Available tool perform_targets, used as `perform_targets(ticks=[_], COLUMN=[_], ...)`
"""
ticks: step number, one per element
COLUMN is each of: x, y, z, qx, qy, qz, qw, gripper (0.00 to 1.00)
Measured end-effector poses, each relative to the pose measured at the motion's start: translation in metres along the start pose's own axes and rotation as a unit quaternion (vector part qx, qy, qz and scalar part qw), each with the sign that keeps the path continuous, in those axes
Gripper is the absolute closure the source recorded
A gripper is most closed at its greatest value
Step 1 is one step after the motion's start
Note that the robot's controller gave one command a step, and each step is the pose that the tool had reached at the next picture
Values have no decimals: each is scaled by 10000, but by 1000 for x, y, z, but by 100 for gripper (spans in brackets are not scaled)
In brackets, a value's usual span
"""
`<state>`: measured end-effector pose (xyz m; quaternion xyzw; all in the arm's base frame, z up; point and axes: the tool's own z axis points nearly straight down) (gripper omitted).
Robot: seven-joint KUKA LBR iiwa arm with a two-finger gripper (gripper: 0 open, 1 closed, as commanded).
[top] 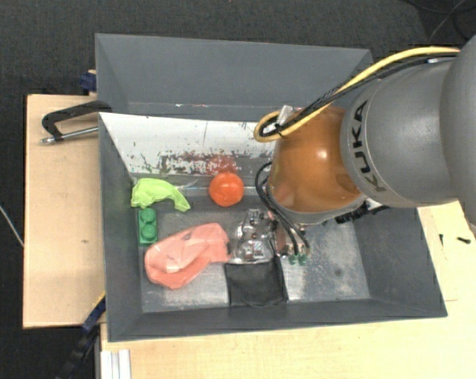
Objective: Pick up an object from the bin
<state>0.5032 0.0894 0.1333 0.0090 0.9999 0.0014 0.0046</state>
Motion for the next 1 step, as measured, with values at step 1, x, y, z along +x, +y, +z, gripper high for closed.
perform_targets(ticks=[1], x=[0], y=[0], z=[-3], qx=[1], qy=[5], qz=[-1], qw=[10000], gripper=[100])
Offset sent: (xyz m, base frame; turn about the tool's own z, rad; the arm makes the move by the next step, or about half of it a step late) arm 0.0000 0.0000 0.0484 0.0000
